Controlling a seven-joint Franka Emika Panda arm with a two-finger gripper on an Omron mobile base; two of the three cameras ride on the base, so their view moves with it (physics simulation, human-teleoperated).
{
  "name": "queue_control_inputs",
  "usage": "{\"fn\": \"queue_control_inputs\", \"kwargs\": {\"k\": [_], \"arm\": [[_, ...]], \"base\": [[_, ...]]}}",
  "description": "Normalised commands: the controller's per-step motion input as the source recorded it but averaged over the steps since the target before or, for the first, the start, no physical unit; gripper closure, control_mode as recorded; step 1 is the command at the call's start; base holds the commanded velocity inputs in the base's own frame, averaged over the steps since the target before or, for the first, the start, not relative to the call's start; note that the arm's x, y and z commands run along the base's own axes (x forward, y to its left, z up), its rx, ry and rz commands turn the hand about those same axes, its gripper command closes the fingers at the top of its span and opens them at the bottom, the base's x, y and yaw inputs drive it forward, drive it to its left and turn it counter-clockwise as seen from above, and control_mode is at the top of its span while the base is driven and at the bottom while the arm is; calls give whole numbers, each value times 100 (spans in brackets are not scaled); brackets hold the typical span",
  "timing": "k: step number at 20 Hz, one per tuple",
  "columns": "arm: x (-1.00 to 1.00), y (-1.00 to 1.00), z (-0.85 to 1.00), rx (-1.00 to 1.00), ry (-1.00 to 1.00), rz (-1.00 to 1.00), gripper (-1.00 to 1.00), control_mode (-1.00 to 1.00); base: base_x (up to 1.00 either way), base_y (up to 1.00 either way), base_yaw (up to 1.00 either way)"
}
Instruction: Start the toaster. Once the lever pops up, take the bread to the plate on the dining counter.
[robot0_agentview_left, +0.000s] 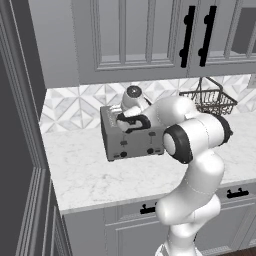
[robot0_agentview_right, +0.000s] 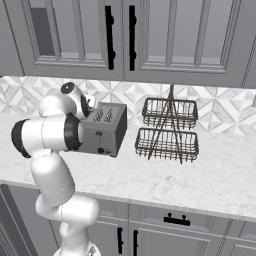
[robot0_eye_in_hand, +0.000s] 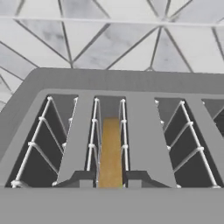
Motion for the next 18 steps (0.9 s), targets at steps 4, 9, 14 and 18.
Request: {"fn": "queue_control_inputs", "kwargs": {"k": [4, 9, 14, 18], "arm": [[-30, 11, 17, 0, -17, 0, 100, -100], [-24, 14, 37, 0, -15, 0, 100, -100], [-15, 0, 71, 0, -2, 0, 100, -100], [-38, 0, 38, 0, -3, 0, 100, -100]], "base": [[0, 0, 0], [0, 0, 0], [0, 0, 0], [0, 0, 0]]}}
